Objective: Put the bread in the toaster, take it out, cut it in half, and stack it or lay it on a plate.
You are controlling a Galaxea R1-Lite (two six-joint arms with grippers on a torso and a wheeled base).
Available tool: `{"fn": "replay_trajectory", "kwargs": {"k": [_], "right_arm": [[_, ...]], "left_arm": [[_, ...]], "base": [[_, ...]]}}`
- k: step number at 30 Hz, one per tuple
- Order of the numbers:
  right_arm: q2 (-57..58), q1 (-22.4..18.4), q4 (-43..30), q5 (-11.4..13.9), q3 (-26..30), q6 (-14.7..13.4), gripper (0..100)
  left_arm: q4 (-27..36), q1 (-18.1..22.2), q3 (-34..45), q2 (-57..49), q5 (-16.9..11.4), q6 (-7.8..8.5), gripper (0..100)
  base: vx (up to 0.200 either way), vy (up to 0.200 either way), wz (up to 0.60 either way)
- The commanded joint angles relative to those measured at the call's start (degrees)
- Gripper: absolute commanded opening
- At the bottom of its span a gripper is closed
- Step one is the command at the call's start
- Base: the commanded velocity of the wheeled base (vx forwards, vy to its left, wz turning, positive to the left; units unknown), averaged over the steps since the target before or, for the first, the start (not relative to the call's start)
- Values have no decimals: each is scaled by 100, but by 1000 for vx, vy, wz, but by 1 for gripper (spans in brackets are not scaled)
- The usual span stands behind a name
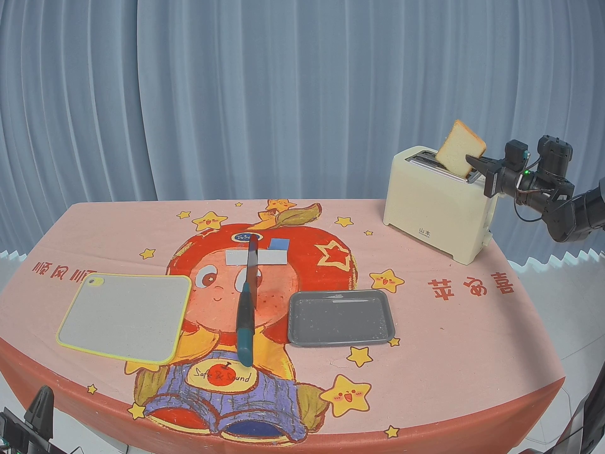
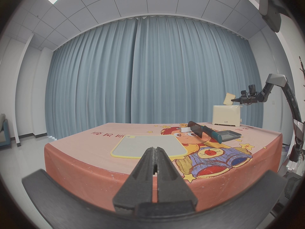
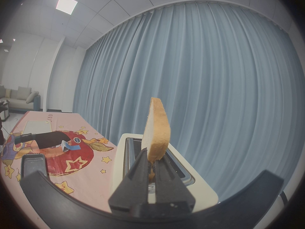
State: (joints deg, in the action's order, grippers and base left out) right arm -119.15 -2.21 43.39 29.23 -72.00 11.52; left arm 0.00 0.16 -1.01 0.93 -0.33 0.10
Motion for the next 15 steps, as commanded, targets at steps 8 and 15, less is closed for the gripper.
{"fn": "replay_trajectory", "kwargs": {"k": [8,15], "right_arm": [[32,19,-507,3,-289,404,0],[59,1,-893,3,-499,465,0]], "left_arm": [[0,2,101,-93,-2,-1,0],[-9,2,101,-93,-2,-1,0]], "base": [[0,0,0],[0,0,0]]}}
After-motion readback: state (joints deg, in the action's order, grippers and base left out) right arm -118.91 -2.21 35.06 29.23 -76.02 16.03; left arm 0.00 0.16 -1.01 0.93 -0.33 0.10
